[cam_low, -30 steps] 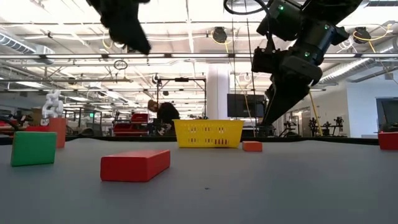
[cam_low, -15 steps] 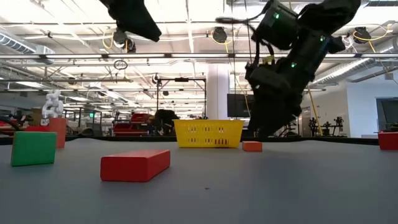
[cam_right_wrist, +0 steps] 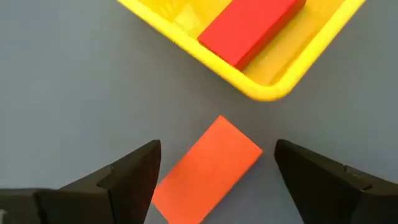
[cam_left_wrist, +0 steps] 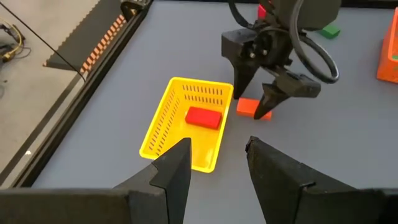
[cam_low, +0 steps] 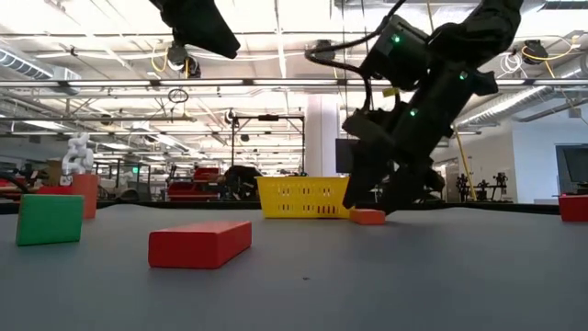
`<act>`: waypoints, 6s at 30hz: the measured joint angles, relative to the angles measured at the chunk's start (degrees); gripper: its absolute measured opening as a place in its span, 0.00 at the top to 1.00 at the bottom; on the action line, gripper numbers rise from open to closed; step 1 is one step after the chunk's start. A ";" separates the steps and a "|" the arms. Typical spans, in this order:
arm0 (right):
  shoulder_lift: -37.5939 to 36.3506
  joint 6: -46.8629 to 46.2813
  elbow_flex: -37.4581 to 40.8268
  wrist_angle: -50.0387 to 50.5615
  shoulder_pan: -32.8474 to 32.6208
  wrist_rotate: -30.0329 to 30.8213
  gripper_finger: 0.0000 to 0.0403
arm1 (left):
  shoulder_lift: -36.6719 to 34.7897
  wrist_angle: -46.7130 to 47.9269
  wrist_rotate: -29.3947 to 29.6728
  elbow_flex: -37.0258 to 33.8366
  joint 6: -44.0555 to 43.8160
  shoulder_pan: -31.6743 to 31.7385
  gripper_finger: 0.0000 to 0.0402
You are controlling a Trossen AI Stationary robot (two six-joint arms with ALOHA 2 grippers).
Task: Sort & place blocks by color
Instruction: Put the orange block into the green bin
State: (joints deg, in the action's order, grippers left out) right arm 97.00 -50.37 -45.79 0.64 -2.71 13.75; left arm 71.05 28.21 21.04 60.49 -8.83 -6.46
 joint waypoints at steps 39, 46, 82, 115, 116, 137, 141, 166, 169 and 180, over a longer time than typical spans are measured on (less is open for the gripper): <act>-0.80 -2.80 0.14 12.11 -5.67 1.18 0.45 | 0.00 0.21 -0.05 0.00 -2.18 -1.68 0.60; -0.83 0.44 0.16 12.31 -5.65 1.49 0.63 | 0.00 0.21 -0.07 0.00 -2.27 -1.68 0.60; -23.27 57.65 0.32 -20.43 -16.62 7.02 0.70 | 10.04 -57.16 -10.51 -11.74 10.19 -5.00 0.23; -23.47 60.03 0.12 -23.01 -16.49 8.65 0.70 | 12.35 -60.10 -8.35 -11.78 20.90 -8.79 0.17; -23.49 59.82 0.12 -23.24 -16.47 8.65 0.70 | 12.36 -60.09 -8.35 -11.78 20.88 -8.79 0.17; -21.85 60.07 0.21 -26.03 -16.34 8.49 0.70 | 19.54 -72.75 -8.79 -11.67 20.71 -7.99 0.19; -21.85 60.09 0.21 -25.56 -16.34 8.49 0.70 | 21.11 -77.34 -9.03 -11.58 20.71 -7.84 0.23; -21.89 58.54 0.29 -23.97 -16.36 8.71 0.47 | 20.52 -74.05 -7.36 -11.63 21.60 -7.78 0.68; -21.90 58.39 0.29 -21.74 -16.36 8.79 0.42 | 17.33 -69.68 -6.35 -11.64 19.32 -7.73 0.68; -24.01 58.71 0.27 -14.74 -16.35 13.23 0.34 | 0.59 -37.29 0.46 -11.58 2.79 -20.29 0.68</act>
State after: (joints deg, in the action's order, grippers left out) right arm 72.99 8.33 -45.52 -14.10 -19.06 26.98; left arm 71.64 -9.08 21.49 48.90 -6.04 -26.75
